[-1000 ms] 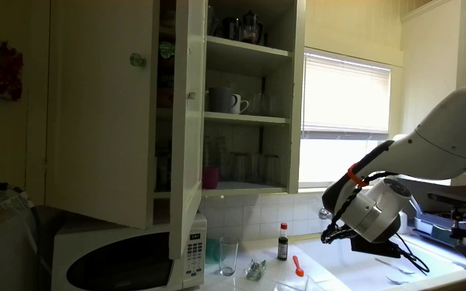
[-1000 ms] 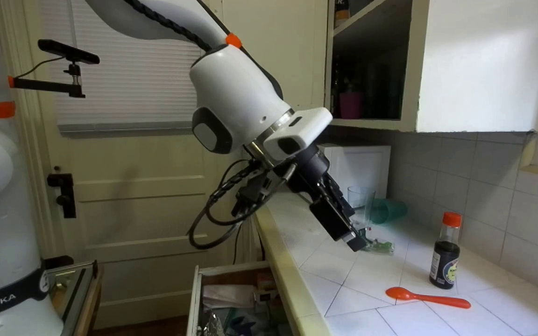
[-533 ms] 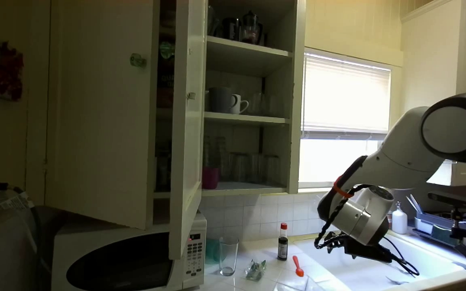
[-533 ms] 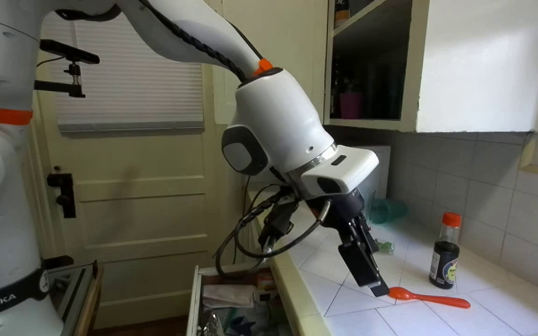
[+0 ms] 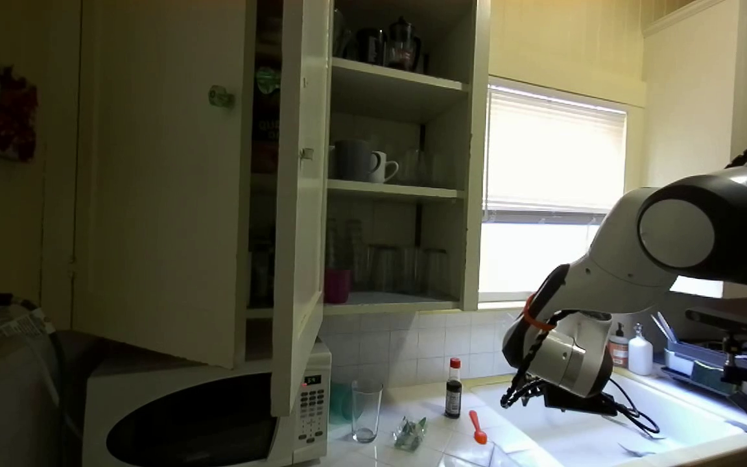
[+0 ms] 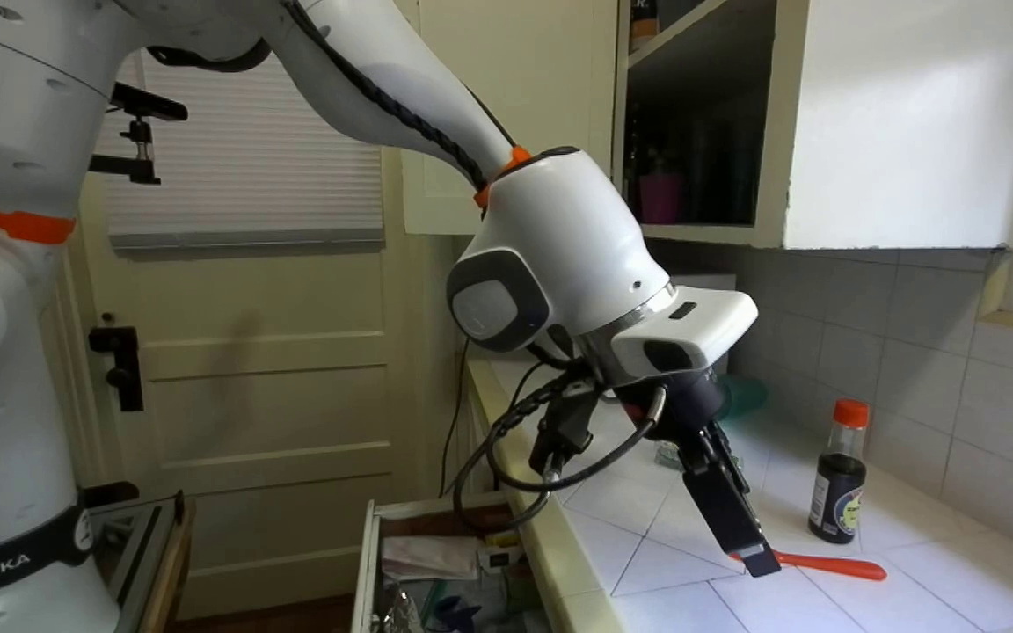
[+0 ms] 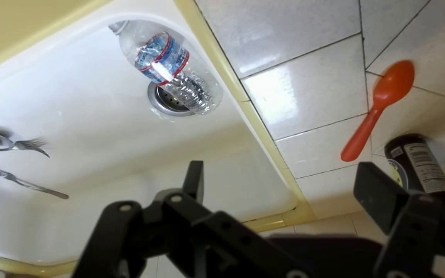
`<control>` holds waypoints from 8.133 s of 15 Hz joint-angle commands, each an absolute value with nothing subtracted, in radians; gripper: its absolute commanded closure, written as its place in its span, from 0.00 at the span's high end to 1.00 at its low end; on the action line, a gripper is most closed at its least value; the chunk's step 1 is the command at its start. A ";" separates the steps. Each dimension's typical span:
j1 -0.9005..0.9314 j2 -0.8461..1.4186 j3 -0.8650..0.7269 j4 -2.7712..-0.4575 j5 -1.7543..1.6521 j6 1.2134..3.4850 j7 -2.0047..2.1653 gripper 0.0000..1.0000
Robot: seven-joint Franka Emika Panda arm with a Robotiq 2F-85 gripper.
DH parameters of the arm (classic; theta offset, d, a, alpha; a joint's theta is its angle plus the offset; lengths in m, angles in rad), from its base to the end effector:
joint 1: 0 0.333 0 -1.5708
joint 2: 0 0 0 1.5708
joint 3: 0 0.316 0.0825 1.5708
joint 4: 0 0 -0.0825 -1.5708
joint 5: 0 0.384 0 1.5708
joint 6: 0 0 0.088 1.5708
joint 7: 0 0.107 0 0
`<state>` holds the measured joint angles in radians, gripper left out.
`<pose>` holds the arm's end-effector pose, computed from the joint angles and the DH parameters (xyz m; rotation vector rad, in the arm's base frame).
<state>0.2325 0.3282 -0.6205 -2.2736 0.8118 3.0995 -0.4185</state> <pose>0.4974 -0.2617 0.2976 2.7078 -0.9748 0.8417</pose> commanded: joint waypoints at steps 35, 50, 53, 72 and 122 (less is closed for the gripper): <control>-0.082 0.719 -0.279 -1.802 0.320 3.038 0.023 1.00; -0.032 0.809 -0.331 -1.696 0.137 2.981 0.205 1.00; -0.019 0.819 -0.340 -1.692 0.133 2.957 0.220 1.00; -0.019 0.812 -0.331 -1.670 0.110 2.840 0.247 0.03; -0.866 -0.047 0.848 -2.758 1.132 2.866 -1.427 0.04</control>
<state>-0.8634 -0.0694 0.8193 -2.7587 1.1622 2.7909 -1.3342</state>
